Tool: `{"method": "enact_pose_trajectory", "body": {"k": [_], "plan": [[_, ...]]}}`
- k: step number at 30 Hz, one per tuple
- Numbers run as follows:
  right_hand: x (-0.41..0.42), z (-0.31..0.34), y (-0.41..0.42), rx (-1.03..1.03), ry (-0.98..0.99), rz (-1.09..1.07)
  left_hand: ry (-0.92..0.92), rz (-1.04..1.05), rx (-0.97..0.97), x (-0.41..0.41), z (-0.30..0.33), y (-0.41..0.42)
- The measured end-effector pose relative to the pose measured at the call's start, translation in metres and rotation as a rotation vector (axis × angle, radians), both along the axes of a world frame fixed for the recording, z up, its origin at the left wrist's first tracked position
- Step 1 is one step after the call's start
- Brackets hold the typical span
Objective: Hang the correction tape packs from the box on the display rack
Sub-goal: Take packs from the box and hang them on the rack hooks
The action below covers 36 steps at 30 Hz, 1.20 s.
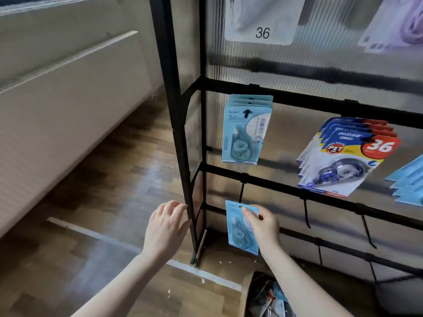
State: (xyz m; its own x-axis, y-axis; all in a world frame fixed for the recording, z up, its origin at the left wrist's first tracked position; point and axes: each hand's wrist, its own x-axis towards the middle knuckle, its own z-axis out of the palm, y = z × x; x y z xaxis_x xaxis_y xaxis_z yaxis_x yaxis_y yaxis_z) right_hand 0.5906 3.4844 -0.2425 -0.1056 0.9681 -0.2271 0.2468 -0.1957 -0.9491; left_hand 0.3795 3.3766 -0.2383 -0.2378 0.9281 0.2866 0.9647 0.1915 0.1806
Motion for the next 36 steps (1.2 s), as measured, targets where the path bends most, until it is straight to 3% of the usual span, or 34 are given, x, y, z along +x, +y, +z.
{"method": "enact_pose_trajectory", "body": {"k": [10, 19, 30, 36], "plan": [[-0.019, -0.045, 0.025, 0.017, -0.093, -0.029, -0.014, -0.023, 0.008, -0.010, -0.043, 0.002], [-0.017, -0.055, 0.031, 0.164, -0.168, -0.005, -0.064, -0.059, -0.061, -0.012, -0.059, 0.007], [-0.003, -0.060, 0.041, 0.159, -0.151, 0.170, -0.054, -0.093, -0.070, -0.008, -0.067, 0.022], [0.004, -0.072, 0.059, 0.209, -0.264, 0.250, -0.048, -0.103, -0.087, -0.002, -0.076, 0.031]]}}
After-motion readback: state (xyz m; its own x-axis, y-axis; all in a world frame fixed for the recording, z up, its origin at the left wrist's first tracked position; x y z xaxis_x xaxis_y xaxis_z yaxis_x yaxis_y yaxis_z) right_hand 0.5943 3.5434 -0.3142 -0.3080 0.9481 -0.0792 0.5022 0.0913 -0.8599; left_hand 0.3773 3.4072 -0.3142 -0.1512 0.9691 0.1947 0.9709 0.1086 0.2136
